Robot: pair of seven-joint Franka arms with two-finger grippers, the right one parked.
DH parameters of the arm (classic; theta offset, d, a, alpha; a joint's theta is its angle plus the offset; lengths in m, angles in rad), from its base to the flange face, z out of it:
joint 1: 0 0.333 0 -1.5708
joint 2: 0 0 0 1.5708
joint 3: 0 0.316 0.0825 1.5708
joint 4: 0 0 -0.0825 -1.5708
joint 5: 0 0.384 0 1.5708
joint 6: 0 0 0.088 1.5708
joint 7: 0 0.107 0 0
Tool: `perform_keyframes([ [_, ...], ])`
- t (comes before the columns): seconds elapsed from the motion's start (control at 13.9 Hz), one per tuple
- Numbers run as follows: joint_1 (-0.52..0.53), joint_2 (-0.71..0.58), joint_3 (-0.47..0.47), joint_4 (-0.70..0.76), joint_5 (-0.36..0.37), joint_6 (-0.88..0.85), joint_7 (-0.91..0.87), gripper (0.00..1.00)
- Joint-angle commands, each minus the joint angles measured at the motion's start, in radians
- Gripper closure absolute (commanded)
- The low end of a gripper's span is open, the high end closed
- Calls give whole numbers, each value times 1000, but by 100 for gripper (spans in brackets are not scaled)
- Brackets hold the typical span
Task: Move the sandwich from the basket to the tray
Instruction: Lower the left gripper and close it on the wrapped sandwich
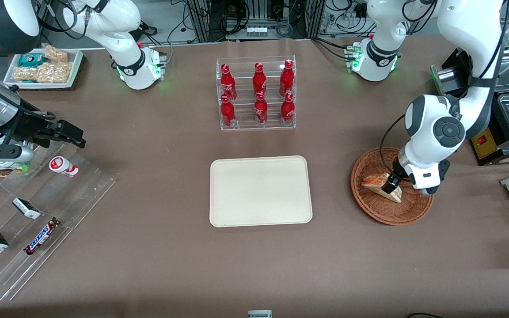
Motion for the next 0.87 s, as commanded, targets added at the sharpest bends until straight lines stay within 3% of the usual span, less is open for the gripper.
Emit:
perform_keyframes([
  [0.0,2,-18,-2,-63,19,106,-52,0],
  [0.14,2,8,-2,-65,19,133,-51,0],
  [0.22,0,16,-2,-66,20,141,-49,8],
  [0.36,0,20,-2,-63,20,141,-49,67],
  [0.43,0,24,-2,-59,20,139,-48,86],
  [0.79,-5,16,-4,-14,26,115,-29,97],
])
